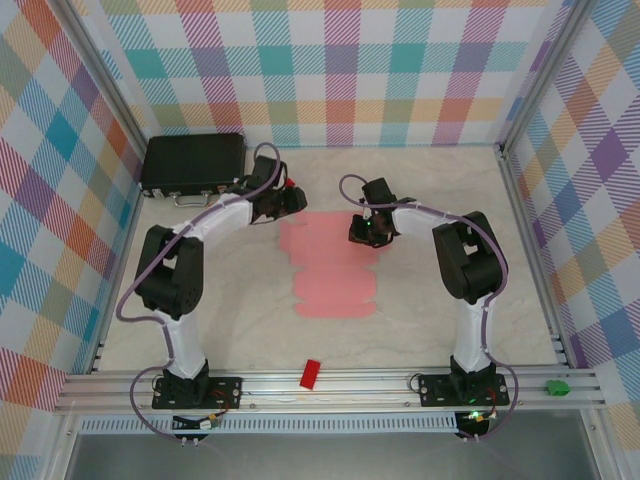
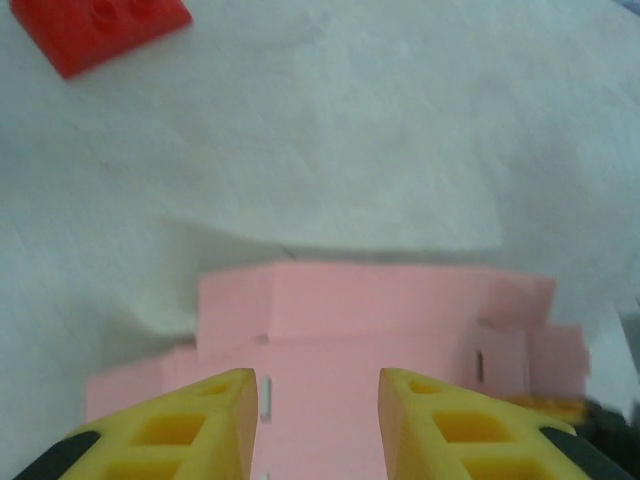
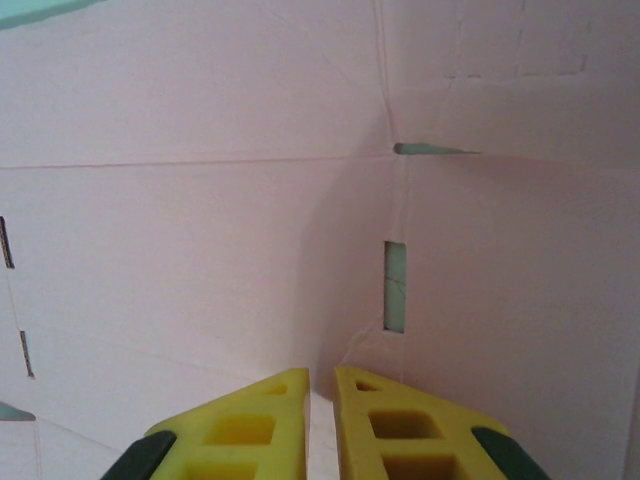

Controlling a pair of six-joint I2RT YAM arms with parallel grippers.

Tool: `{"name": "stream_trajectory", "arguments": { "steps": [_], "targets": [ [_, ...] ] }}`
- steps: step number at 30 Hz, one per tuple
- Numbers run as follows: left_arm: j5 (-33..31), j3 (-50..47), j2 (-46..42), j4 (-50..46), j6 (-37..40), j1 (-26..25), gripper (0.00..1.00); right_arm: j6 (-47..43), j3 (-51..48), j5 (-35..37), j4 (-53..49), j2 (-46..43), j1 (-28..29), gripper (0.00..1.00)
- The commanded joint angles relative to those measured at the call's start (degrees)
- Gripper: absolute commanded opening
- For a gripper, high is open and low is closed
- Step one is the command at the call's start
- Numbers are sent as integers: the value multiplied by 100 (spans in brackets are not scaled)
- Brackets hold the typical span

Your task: Fold the paper box

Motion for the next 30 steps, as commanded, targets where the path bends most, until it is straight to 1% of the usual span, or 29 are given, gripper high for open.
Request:
{"name": "stream_trajectory", "arguments": {
  "steps": [1,6,11,14,18,21,25,30],
  "targets": [
    [-209,538,597,-799,292,68,38,115,13,1,-172,-69,34,17],
    [-296,1309,1227,-1346,440,86,39,172,4,-8,-159,-56,26,17],
    [-198,1633,1542,-1572,475,86,40,203,26,-51,-151,-47,30,17],
    [68,1700,1605,-1588,497,82,37,209,39,-61,-156,-35,30,17],
    [433,1715,1574,-1506,570,80,27,225,48,-60,-162,3,29,17],
    [657,1827,1615,-1560,650,82,27,225,57,-61,-163,23,30,17],
    [791,2000,1729,-1704,703,78,26,233,57,-78,-154,32,30,17],
    [1126,2072,1793,-1648,694,69,28,250,66,-95,-154,47,30,17]
  ]
}}
